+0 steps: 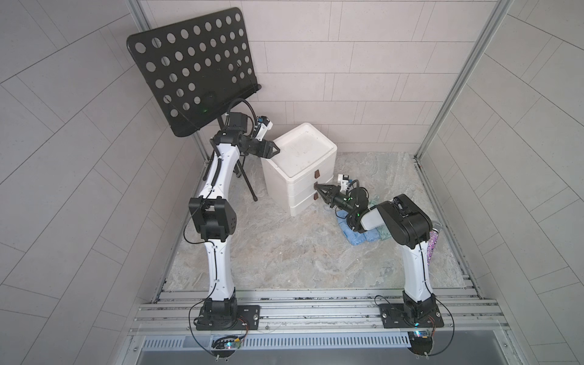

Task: Place the umbrella in the drawer by color
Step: Open the drawer in the storage box.

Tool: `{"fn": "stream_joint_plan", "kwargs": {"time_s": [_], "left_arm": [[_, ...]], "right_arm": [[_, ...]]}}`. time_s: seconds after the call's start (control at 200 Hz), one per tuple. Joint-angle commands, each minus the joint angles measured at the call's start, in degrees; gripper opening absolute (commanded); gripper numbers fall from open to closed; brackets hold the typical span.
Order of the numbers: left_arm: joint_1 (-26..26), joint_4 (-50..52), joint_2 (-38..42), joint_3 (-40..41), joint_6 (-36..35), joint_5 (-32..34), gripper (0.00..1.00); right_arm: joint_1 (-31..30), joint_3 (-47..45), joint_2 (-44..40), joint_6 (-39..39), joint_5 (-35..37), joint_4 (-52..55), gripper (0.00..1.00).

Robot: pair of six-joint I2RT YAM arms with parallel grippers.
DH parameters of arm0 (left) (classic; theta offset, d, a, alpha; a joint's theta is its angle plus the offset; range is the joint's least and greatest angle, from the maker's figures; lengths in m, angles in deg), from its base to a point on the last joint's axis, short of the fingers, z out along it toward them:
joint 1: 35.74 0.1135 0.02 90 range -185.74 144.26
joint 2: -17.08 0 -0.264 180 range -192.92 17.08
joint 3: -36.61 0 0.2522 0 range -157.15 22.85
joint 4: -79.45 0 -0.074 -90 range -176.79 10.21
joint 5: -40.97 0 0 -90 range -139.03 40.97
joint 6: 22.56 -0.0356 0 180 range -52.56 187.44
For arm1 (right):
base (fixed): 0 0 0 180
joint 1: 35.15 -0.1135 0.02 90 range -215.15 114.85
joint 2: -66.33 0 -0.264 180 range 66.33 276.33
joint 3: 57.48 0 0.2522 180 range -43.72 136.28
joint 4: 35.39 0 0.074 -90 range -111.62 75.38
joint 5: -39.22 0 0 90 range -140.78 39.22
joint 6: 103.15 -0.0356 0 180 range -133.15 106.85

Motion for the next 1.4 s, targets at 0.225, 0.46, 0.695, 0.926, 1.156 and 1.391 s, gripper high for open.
{"fn": "stream_joint_plan", "kwargs": {"time_s": [0.225, 0.46, 0.695, 0.926, 1.156, 1.391], "left_arm": [[-0.16, 0.28, 1.12, 0.37, -1.02, 0.41, 0.56], [-0.16, 0.31, 1.11, 0.45, -1.30, 1.14, 0.53], [-0.16, 0.20, 1.03, 0.45, -1.38, 1.33, 0.50], [-0.16, -0.09, 0.97, 0.45, -1.11, 1.33, 0.50], [-0.24, -0.41, 0.84, 0.45, -0.75, 1.40, 0.50], [-0.41, -0.65, 0.86, 0.37, -0.50, 1.49, 0.50]], "right_arm": [[-0.46, -3.23, -5.45, 2.83, -0.08, -0.50, 0.07], [-0.30, -6.75, -13.47, 7.62, -0.91, 5.64, 0.06], [-0.20, -10.49, -21.88, 13.98, -1.86, 15.26, 0.06], [-0.24, -15.38, -28.97, 19.64, -2.59, 22.90, 0.06], [-0.26, -18.61, -37.39, 25.92, -2.35, 32.93, 0.06], [-0.35, -23.05, -44.04, 29.60, -1.65, 39.34, 0.06]]}}
